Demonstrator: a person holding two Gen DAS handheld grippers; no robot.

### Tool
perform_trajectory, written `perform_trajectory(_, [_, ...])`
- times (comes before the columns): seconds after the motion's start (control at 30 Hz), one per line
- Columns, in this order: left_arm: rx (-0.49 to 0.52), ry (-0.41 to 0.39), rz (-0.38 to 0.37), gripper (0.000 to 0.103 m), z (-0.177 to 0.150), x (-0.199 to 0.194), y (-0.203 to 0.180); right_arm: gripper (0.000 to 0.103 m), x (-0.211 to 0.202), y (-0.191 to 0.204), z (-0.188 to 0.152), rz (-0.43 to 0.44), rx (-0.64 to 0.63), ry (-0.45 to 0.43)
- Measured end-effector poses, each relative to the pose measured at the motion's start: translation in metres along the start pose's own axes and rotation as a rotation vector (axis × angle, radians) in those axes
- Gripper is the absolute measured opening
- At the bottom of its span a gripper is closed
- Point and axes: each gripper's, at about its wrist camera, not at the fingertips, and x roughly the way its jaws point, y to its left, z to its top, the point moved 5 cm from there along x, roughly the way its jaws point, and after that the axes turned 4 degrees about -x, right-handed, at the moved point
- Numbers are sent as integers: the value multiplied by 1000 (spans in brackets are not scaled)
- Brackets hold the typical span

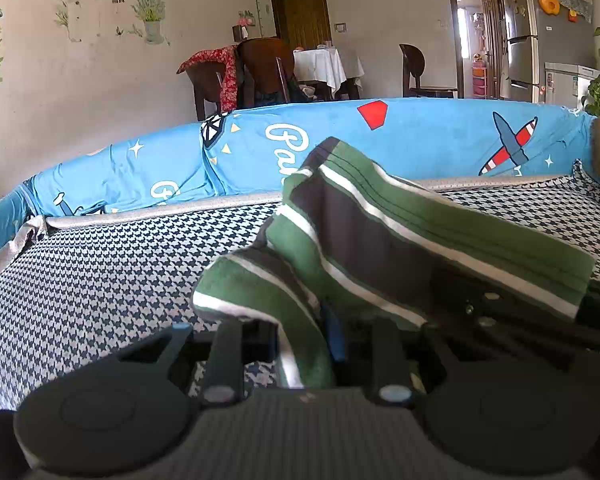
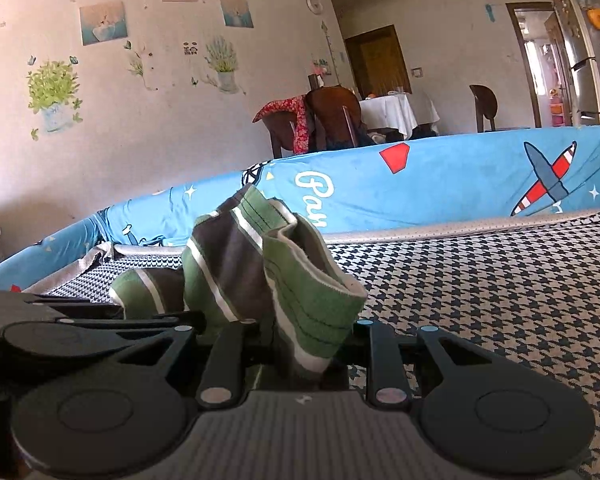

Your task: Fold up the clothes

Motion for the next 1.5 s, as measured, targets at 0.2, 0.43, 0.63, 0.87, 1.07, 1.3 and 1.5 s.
perform_trajectory(0.2, [-2, -2, 3, 23, 0, -1, 0, 24, 0, -1, 0, 5, -1, -6])
perform_trajectory(0.43, [-2, -2, 7, 23, 1, -2, -1, 24, -1, 0, 0, 8, 1, -7])
perform_trajectory(0.63, [-4, 1, 10, 23, 1, 1, -1, 24, 0, -1, 0, 10, 3, -6])
perform_trajectory(0.87, [-13, 7, 10, 23, 0, 7, 3, 24, 3, 3, 0, 10, 4, 2])
perform_trajectory(1.07, [-17, 8, 9, 23, -1, 12, 7, 24, 8, 6, 2, 9, 3, 12])
perform_trajectory(1.3, [-33, 23, 9, 23, -5, 20, 13, 24, 15, 9, 3, 12, 2, 24])
perform_trajectory(1.5, [-44, 32, 7, 23, -7, 23, 18, 24, 19, 12, 3, 18, 5, 36])
